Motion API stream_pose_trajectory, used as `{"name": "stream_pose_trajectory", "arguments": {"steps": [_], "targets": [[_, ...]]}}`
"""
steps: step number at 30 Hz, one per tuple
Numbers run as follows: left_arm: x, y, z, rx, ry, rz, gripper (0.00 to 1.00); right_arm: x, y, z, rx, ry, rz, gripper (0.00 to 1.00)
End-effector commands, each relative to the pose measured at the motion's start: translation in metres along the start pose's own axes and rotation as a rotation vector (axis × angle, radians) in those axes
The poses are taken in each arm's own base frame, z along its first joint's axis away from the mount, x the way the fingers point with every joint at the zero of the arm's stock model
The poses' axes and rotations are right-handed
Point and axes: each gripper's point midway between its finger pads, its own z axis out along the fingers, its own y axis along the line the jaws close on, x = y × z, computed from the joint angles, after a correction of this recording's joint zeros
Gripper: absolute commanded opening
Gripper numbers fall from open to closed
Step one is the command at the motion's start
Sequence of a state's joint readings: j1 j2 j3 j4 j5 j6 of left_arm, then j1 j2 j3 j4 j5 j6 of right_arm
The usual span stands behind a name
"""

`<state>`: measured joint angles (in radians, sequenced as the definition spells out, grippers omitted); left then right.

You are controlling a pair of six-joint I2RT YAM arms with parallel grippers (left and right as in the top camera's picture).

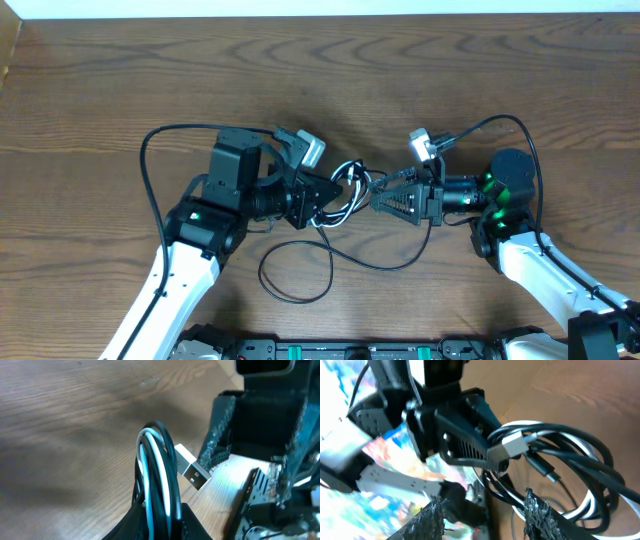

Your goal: Untangle cables

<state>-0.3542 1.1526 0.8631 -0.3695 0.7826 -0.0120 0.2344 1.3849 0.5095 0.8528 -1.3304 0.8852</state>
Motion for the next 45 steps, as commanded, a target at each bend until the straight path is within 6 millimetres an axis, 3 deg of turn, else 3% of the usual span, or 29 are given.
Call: {"name": "stream_pose_trajectory", "arguments": {"steps": [1, 6, 9, 12, 18, 27, 33, 45], "targets": [[-0.006, -0.013, 0.002, 0.037, -0.004, 0.127, 0.08, -0.006, -0.001, 0.001, 0.013, -0.028, 0.086, 0.49], [0.002, -0.018, 0.003, 0.059, 0.024, 0.171, 0.08, -0.024, 0.002, -0.006, 0.03, -0.098, -0.02, 0.48], [0.015, -0.039, 0.0, 0.187, 0.056, 0.249, 0.08, -0.033, 0.009, -0.016, 0.025, -0.123, -0.148, 0.38], [0.024, -0.065, -0.008, 0.354, 0.055, 0.309, 0.07, -0.034, 0.012, -0.026, 0.029, -0.114, -0.317, 0.34], [0.023, -0.092, -0.02, 0.526, 0.019, 0.332, 0.08, -0.028, 0.011, -0.031, 0.021, -0.078, -0.466, 0.2], [0.017, -0.089, -0.02, 0.515, -0.005, 0.358, 0.08, -0.001, 0.017, -0.024, -0.074, 0.04, -0.486, 0.19], [0.01, -0.068, -0.02, 0.42, -0.014, 0.318, 0.08, 0.013, 0.029, -0.016, -0.146, 0.101, -0.516, 0.22], [0.007, -0.038, -0.016, 0.3, -0.011, 0.281, 0.08, 0.015, 0.04, -0.009, -0.173, 0.12, -0.516, 0.25]]}}
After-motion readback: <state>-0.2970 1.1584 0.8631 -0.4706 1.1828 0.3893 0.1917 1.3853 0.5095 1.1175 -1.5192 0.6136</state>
